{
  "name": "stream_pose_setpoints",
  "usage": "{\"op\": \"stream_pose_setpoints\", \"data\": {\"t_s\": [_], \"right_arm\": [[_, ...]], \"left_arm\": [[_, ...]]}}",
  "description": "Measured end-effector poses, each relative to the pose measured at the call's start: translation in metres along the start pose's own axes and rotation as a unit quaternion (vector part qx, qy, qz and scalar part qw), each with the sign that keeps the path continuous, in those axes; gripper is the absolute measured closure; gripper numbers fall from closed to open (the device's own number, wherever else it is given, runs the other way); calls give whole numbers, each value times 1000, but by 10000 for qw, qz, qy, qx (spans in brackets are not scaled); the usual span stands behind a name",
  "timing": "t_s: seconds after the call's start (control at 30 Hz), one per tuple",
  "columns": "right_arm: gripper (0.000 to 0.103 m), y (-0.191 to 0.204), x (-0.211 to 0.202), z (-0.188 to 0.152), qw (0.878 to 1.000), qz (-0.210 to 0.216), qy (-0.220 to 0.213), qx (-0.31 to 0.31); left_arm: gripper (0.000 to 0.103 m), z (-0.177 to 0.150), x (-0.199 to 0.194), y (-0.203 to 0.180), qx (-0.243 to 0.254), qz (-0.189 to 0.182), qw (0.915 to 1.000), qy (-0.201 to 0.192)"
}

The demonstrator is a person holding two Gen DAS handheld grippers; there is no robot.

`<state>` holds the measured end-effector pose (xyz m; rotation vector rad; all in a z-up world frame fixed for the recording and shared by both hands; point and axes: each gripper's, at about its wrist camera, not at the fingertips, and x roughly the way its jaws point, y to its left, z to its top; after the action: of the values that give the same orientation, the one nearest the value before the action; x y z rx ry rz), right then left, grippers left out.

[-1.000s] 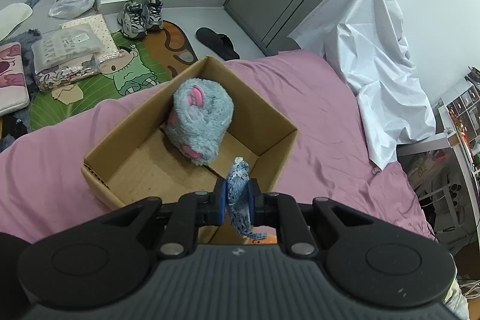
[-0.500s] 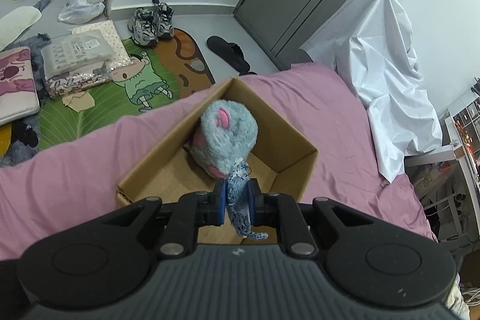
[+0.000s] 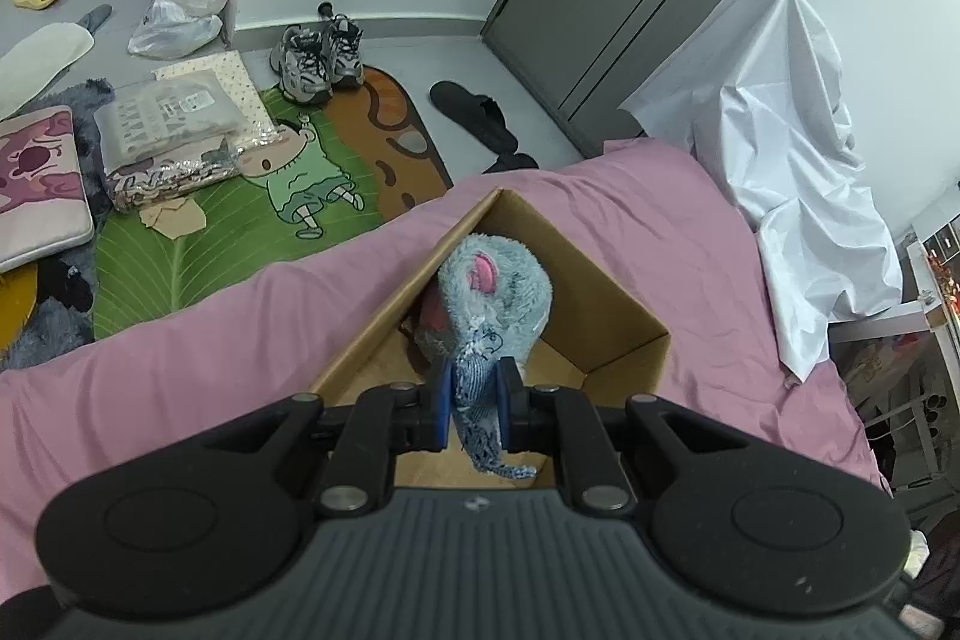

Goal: Organize soft objects
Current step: 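Carry the blue-grey cloth with the left gripper while the right gripper carries the burger plush to the box, then open the left gripper over the box while the right gripper releases the burger plush inside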

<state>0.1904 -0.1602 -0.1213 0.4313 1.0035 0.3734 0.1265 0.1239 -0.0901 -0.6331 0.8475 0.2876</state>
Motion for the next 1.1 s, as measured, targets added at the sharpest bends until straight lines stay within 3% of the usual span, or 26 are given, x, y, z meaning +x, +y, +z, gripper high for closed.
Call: {"op": "stream_pose_setpoints", "data": {"t_s": [0.53,0.93,1.0,1.1], "right_arm": [[86,21,-3,11,9973,692,-223,-130],[85,33,18,22,9965,813,-136,-120],[84,35,20,22,9962,854,-139,-128],[74,37,25,24,9960,874,-170,-120]], "left_arm": [[89,-1,42,1,96,169,9995,261],[88,9,40,-2,195,219,9991,304],[82,11,38,-3,241,201,9990,309],[56,12,36,-5,295,275,9987,323]]}}
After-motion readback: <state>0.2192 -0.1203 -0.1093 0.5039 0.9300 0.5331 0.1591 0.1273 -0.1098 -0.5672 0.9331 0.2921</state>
